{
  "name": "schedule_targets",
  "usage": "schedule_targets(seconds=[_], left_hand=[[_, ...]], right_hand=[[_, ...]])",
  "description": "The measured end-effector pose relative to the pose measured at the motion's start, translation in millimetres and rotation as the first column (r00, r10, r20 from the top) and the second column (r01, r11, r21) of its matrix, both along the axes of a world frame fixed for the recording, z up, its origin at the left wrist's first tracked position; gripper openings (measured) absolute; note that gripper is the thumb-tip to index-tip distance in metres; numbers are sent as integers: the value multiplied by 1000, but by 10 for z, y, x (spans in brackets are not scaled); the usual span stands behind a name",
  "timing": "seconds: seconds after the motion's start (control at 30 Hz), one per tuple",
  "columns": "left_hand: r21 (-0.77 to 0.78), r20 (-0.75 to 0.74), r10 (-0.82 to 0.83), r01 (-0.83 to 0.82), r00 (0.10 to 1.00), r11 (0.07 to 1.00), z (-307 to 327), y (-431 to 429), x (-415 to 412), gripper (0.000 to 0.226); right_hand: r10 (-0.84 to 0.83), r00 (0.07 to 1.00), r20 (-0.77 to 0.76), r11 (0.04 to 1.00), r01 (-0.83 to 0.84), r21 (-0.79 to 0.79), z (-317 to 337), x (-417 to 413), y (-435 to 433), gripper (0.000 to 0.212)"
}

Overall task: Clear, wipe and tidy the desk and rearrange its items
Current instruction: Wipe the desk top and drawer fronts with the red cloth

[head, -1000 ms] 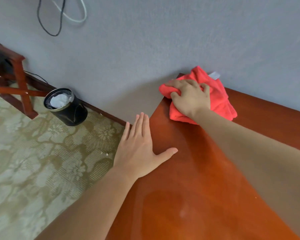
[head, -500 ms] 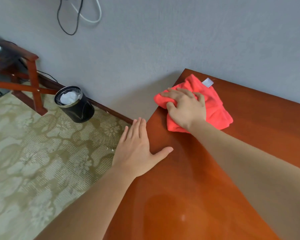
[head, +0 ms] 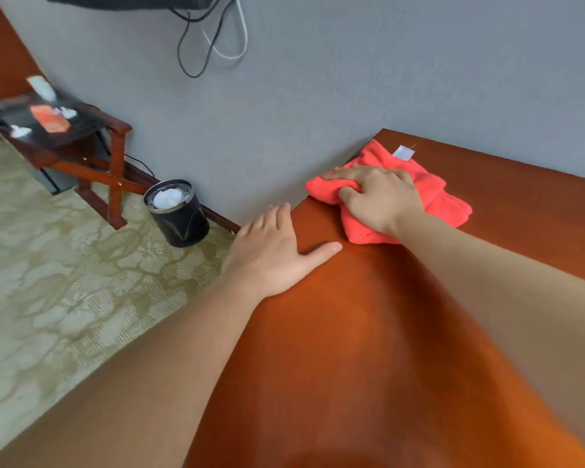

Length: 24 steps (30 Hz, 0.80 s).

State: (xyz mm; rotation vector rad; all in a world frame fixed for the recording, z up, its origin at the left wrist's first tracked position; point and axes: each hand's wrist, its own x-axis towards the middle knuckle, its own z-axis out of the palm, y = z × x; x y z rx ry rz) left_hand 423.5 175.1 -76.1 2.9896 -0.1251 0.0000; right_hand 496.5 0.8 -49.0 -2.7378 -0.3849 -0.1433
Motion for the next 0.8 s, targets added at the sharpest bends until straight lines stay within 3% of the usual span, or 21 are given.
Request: schedule_targets(seconds=[0.23, 0.5, 0.7, 0.8], left_hand=[[-52, -29, 137, -139, 990, 989, 30, 36, -415, 103], [-63, -39, 85, -87, 996, 994, 62, 155, -799, 108], [-121, -232, 135, -167, 963, 979, 139, 1024, -1197, 113], [-162, -228, 112, -151, 967, 975, 104, 1446, -1470, 96]], right_hand=[[-17, 1000, 26, 1000, 17, -17, -10, -389, 22, 42], [-32, 999, 12, 999, 33, -26, -4, -839, 164, 43], [-10, 1000, -6, 999, 10, -52, -13, -1359, 491, 44], [10, 1000, 5, 999, -9, -39, -36, -1672, 771, 44]])
